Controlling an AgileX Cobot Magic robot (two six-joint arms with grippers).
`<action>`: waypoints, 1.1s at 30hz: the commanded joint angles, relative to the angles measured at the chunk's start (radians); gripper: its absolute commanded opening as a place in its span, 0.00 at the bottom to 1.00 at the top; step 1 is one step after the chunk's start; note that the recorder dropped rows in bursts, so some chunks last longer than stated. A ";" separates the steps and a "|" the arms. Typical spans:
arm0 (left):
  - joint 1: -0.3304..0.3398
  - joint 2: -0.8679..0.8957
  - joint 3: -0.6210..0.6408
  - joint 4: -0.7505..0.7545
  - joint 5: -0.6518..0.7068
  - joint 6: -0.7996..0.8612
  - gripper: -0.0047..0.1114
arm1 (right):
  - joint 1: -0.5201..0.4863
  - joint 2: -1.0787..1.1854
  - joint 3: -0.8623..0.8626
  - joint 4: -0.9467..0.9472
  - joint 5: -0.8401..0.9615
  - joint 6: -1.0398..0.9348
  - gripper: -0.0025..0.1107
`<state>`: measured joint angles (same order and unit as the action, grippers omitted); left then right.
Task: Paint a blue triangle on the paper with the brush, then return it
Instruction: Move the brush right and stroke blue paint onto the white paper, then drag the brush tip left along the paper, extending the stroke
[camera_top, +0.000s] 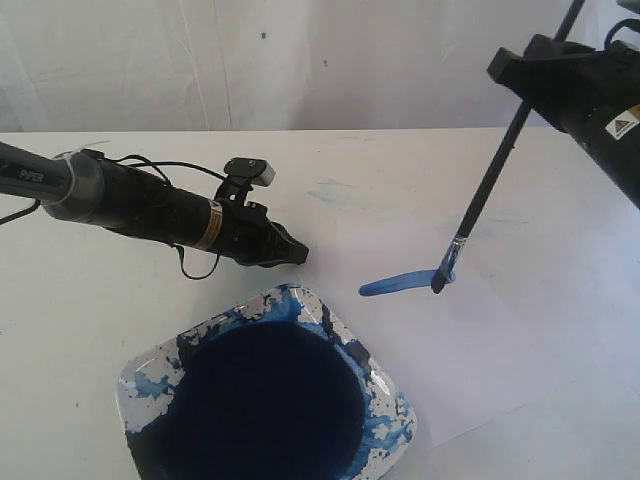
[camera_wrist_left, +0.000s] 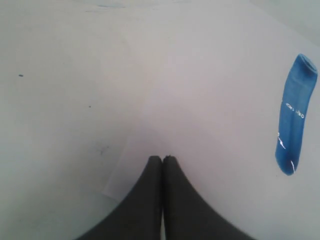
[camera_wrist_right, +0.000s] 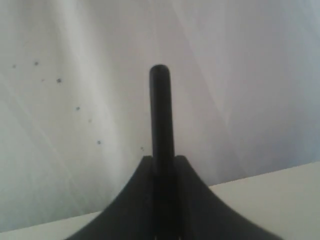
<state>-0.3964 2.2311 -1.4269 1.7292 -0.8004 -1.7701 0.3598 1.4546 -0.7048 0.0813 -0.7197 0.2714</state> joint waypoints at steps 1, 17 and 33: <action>-0.006 -0.005 -0.005 0.015 0.017 -0.003 0.04 | -0.010 0.038 -0.003 -0.197 -0.112 0.125 0.07; -0.006 -0.005 -0.005 0.015 0.017 -0.003 0.04 | -0.010 0.318 -0.139 -0.320 -0.319 0.233 0.07; -0.006 -0.005 -0.005 0.015 0.017 -0.003 0.04 | -0.010 0.391 -0.191 -0.368 -0.221 0.335 0.07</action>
<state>-0.3964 2.2311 -1.4269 1.7292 -0.8004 -1.7701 0.3598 1.8435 -0.8874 -0.2732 -0.9796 0.6011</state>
